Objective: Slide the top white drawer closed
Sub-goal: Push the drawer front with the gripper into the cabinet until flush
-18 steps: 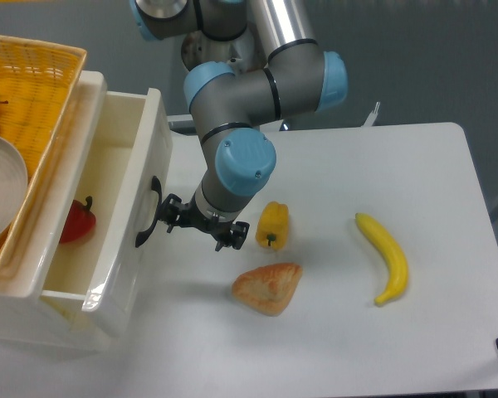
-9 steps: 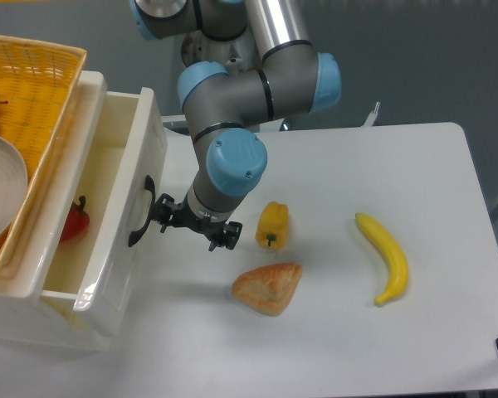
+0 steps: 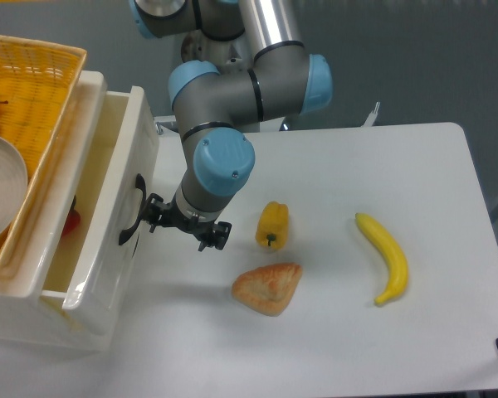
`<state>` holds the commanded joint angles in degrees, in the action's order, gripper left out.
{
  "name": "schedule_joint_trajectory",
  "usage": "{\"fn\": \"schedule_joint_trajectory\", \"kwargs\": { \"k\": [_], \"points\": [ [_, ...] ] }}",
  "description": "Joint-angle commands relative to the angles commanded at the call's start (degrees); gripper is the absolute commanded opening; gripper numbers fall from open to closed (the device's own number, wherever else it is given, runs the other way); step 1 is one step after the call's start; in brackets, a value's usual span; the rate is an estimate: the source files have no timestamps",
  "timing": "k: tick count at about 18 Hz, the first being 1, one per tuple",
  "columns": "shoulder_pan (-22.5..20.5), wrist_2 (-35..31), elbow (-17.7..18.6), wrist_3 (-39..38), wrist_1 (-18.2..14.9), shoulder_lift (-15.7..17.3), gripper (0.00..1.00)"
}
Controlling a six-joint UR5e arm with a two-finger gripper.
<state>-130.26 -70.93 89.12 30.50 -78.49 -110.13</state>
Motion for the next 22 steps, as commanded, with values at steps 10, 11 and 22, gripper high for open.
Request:
{"fn": "schedule_joint_trajectory", "kwargs": {
  "k": [10, 11, 22],
  "points": [
    [1.32, 0.0, 0.0, -1.14, 0.0, -0.17, 1.0],
    [1.32, 0.0, 0.0, -1.23, 0.0, -0.26, 1.0],
    [2.46, -0.09, 0.09, -1.23, 0.0, -0.35, 1.0]
  ]
}}
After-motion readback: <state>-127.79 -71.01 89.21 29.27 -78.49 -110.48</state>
